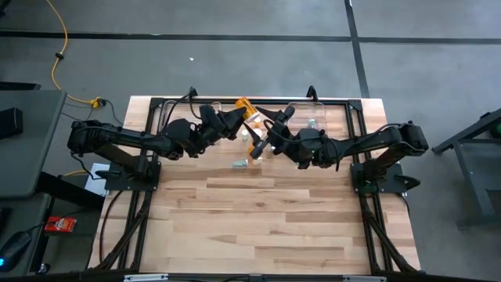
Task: Pick and place medicine bottles into bin by pill shape (circle, oval)
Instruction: Put the bottom left orange capsule bottle into the right transparent bin
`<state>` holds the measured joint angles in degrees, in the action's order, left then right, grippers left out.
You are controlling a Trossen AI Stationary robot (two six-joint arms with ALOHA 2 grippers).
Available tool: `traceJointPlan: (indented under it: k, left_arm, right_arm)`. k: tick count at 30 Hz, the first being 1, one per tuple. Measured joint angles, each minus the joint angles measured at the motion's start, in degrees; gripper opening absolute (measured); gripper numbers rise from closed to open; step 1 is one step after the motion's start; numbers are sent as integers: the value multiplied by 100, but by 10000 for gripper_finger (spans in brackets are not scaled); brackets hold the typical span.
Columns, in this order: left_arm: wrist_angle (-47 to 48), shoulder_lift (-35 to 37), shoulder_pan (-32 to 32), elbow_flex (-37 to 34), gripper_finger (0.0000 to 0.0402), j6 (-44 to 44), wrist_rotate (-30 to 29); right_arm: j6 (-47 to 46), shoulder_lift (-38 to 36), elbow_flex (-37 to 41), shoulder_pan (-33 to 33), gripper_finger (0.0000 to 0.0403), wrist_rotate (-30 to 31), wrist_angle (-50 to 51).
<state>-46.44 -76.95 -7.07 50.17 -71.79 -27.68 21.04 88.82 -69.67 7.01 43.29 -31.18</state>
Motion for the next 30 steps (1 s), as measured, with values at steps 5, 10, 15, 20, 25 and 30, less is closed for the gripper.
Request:
traceJointPlan:
  k: [5, 10, 15, 20, 25, 30]
  left_arm:
    - [2, 0, 0, 0, 174, 0, -20]
    - [4, 0, 31, 0, 174, 1, 16]
    - [4, 0, 35, 0, 174, 0, 2]
    - [2, 0, 35, 0, 174, 15, 54]
    - [-9, 2, 35, 0, 177, 421, 69]
    - [-5, 2, -6, -2, 207, 1064, 191]
  right_arm:
    - [-161, -2, 0, 0, 267, 55, -18]
    - [-207, -4, 0, 0, 237, 116, -28]
    - [-298, -4, 0, 2, 204, 116, -22]
    - [-297, -4, 0, 4, 195, 122, -22]
    - [-273, -4, 0, 4, 193, 122, -13]
    - [-305, -27, 0, 17, 193, 214, -7]
